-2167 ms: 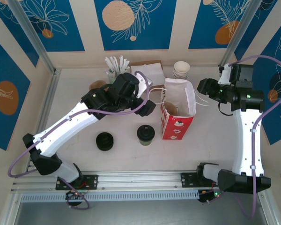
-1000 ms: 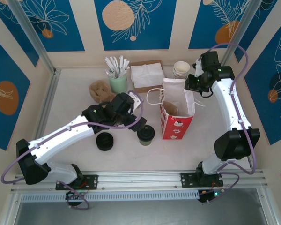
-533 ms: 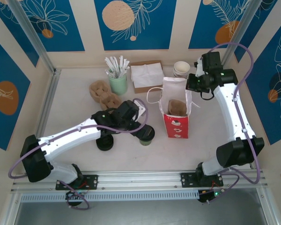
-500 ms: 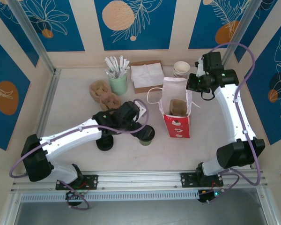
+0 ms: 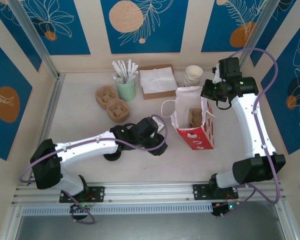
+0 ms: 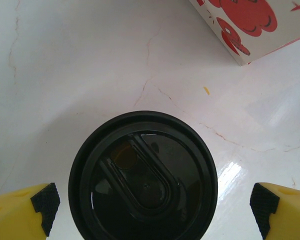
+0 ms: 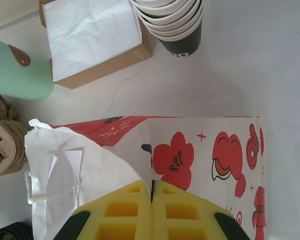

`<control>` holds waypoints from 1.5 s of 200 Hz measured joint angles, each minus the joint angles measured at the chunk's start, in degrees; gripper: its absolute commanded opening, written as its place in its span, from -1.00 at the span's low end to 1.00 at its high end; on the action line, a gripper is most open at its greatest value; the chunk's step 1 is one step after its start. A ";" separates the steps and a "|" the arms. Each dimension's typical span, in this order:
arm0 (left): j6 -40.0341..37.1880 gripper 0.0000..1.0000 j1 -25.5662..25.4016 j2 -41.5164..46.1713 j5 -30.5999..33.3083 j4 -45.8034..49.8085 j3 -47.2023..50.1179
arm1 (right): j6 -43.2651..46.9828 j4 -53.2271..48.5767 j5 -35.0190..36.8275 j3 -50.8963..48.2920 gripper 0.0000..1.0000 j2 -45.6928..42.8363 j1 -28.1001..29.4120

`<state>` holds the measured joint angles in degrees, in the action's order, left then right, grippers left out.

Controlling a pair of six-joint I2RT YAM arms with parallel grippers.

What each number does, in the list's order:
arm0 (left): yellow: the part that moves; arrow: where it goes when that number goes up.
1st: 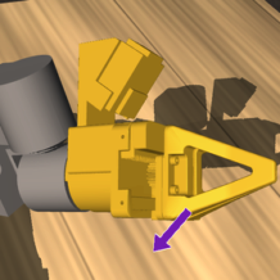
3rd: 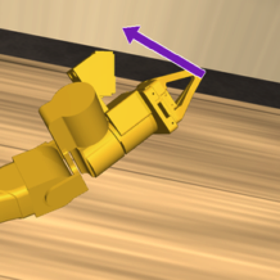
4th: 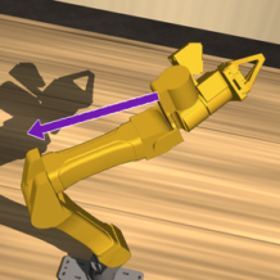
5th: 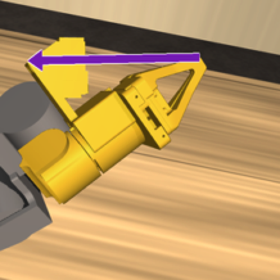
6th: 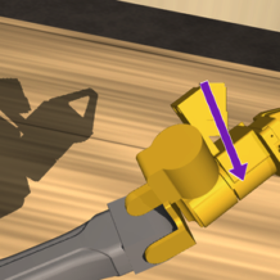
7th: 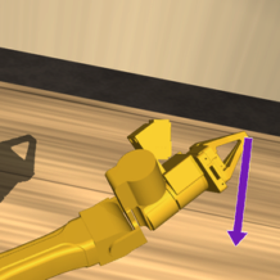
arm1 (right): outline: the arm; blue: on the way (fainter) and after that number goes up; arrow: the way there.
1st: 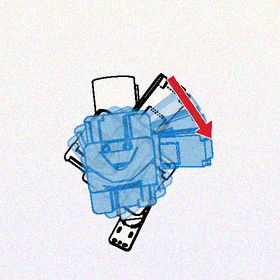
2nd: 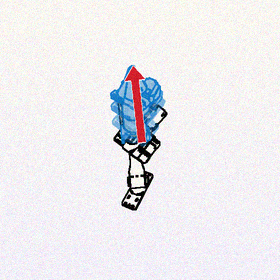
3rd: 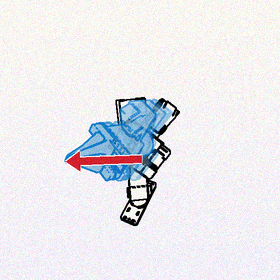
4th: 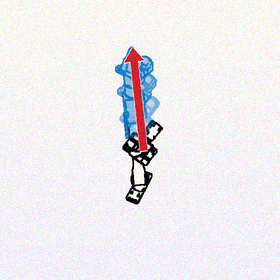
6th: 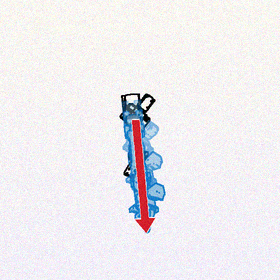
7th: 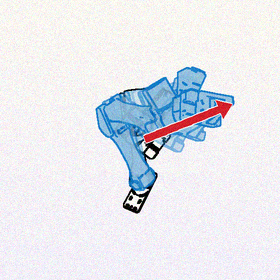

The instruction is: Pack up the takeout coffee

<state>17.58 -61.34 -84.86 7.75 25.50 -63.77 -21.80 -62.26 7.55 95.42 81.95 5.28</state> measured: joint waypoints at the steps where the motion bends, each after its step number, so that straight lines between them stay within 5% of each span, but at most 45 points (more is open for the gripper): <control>1: 0.00 0.98 -0.04 0.00 0.07 0.00 0.00 | -0.07 0.00 0.00 0.02 -1.00 0.00 -0.02; 110: 2.05 0.78 -2.56 -3.28 6.91 0.31 0.00 | -2.23 -0.37 -0.72 0.02 -1.00 0.00 -2.01; 300: 4.79 0.47 -2.67 -3.45 7.82 -0.20 -0.02 | -3.08 -0.37 -3.30 -0.39 -1.00 0.00 -3.28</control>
<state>22.37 -64.01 -88.31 15.57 25.30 -63.79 -24.88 -62.63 4.25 95.02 81.95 2.00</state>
